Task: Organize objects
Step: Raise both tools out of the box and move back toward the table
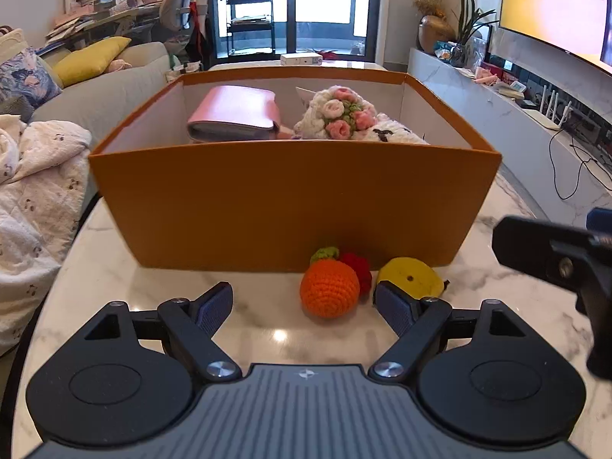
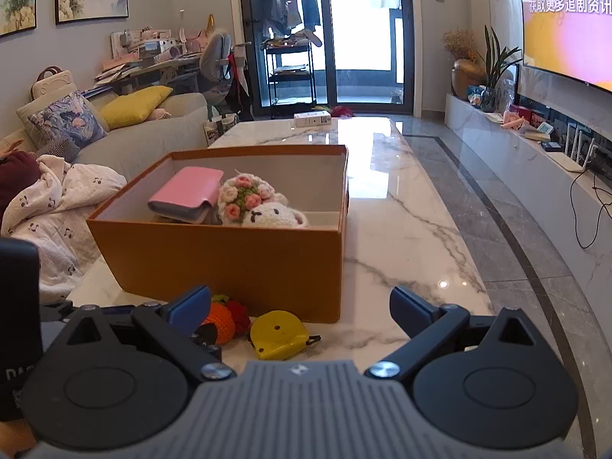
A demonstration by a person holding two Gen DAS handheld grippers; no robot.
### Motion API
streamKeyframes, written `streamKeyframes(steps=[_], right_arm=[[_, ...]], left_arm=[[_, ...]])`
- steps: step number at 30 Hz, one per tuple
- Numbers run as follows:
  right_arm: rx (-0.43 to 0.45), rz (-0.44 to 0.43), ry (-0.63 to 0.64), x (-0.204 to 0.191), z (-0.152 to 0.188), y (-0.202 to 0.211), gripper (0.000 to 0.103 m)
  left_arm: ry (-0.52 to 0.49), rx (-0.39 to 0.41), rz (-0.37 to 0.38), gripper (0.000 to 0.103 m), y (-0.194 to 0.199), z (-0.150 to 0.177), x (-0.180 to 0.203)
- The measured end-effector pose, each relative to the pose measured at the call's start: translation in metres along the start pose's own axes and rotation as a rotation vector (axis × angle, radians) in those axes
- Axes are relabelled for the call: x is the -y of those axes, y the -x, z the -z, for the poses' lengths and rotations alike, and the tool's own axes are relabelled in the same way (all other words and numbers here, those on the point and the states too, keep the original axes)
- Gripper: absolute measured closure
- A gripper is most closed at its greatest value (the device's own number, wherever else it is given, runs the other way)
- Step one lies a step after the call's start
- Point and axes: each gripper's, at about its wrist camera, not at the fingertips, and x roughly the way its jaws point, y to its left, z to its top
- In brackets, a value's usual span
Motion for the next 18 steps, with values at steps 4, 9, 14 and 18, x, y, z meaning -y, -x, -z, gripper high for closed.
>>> streamKeyframes(steps=[4,9,14,18], right_arm=[[-0.02,0.008,-0.015,0.004,0.001,-0.013,0.003],[-0.026,0.008,-0.039,0.01,0.001,-0.022,0.003],[-0.05,0.015,-0.036,0.014,0.006,-0.036,0.003],[-0.083,0.041,-0.036,0.017,0.016,-0.056,0.003]], left_arm=[[-0.01,-0.022,0.017,0.006,-0.019,-0.003,0.002],[0.039,-0.071,-0.002,0.006,-0.039,-0.002,-0.004],[0.12,-0.102,-0.104,0.009,-0.04,0.005,-0.021],[0.148,-0.119,-0.094,0.009,-0.026,0.011,-0.034]])
